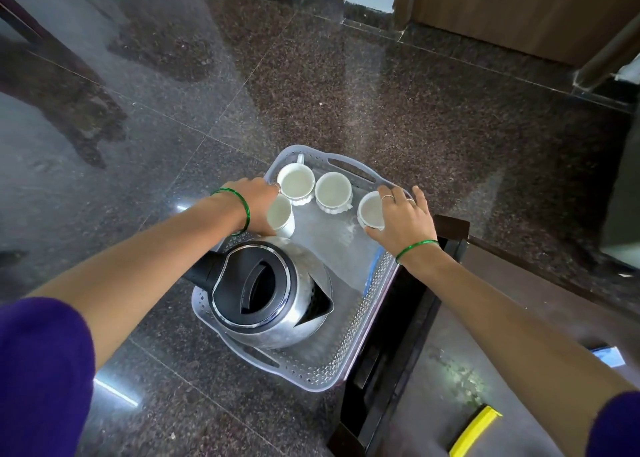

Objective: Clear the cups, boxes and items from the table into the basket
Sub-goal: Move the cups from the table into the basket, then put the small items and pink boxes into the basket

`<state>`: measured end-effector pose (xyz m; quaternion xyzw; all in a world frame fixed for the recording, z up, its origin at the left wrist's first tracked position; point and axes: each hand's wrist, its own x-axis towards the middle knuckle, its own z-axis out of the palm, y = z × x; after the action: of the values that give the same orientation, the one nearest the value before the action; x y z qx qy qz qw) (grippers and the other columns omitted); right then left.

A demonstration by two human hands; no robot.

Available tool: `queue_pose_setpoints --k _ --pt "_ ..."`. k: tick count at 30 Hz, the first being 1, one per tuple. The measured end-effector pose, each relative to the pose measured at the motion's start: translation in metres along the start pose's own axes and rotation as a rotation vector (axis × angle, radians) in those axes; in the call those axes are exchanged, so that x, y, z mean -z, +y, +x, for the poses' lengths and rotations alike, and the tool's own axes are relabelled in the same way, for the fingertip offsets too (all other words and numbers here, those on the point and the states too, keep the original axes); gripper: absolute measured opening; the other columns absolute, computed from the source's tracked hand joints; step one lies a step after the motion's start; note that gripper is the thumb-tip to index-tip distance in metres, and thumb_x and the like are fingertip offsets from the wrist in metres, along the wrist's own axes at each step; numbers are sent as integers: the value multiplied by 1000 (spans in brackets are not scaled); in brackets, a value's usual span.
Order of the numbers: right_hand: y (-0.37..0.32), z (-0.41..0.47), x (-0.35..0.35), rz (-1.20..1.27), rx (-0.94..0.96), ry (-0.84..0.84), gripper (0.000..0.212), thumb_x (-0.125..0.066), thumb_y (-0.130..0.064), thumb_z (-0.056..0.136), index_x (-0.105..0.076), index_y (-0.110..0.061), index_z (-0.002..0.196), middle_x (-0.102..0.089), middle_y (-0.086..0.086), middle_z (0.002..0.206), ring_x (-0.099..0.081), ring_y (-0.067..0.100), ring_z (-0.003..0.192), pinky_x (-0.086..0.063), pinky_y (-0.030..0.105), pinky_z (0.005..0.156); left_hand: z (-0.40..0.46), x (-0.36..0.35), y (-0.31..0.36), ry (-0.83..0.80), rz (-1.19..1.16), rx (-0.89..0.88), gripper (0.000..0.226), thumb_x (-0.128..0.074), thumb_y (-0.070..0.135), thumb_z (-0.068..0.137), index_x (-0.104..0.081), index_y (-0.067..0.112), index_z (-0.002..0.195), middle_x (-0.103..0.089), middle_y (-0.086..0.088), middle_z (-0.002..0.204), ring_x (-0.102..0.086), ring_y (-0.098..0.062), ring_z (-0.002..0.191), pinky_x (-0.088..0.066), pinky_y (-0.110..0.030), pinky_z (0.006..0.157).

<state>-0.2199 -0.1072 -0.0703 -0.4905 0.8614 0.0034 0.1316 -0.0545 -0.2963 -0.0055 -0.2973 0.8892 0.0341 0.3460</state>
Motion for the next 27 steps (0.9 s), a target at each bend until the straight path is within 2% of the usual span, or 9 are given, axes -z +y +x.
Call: queue_pose_setpoints --k 6,11,15,18,20,23,25,27 --pt "2 -2 -2 13 12 -22 78 -62 -41 84 -25 -7 143 -45 12 137 -54 31 118 -9 43 118 5 -13 -3 4 -148 15 83 -76 59 67 -47 9 126 -57 -18 123 -57 -37 111 -47 -39 88" --pt "5 -6 -2 43 25 -47 83 -62 -35 85 -15 -8 147 -37 9 142 -50 30 124 -9 44 118 7 -14 0 -6 -237 27 80 -80 53 67 -52 7 126 -55 -14 130 -54 -33 118 -44 -36 95" --pt "10 -17 1 190 56 -8 78 -63 -27 86 -19 -7 147 -30 11 142 -42 35 127 -24 43 113 4 -11 -1 -29 -225 36 72 -78 50 72 -53 5 123 -57 -15 127 -55 -32 115 -45 -35 96" --pt "15 -31 4 237 80 34 70 -59 -26 89 -22 -7 146 -25 12 146 -39 36 127 -27 43 111 -4 1 -3 -16 -205 65 71 -76 52 74 -54 10 126 -60 -12 123 -56 -32 112 -47 -39 95" --pt "18 -42 8 245 100 67 67 -56 -24 91 -23 -8 146 -20 13 151 -36 36 129 -29 43 110 -11 12 0 77 -226 69 67 -75 46 77 -51 10 129 -58 -14 126 -55 -34 115 -47 -42 95" --pt "28 -61 16 296 87 146 65 -55 -20 90 -25 -10 147 -11 14 156 -30 37 133 -30 46 110 -28 33 22 307 -325 45 69 -69 35 85 -38 12 142 -43 -15 142 -48 -38 125 -42 -49 102" --pt "40 -77 20 337 51 191 65 -54 -19 90 -24 -13 147 -7 12 157 -29 35 136 -28 46 110 -40 48 47 462 -338 -8 69 -63 32 89 -31 15 147 -37 -13 145 -46 -39 126 -43 -52 99" --pt "58 -94 24 355 4 219 64 -54 -19 90 -25 -15 147 -6 12 158 -30 35 136 -27 46 111 -52 62 81 616 -336 -96 64 -60 27 91 -32 15 147 -36 -12 145 -46 -38 124 -44 -53 95"
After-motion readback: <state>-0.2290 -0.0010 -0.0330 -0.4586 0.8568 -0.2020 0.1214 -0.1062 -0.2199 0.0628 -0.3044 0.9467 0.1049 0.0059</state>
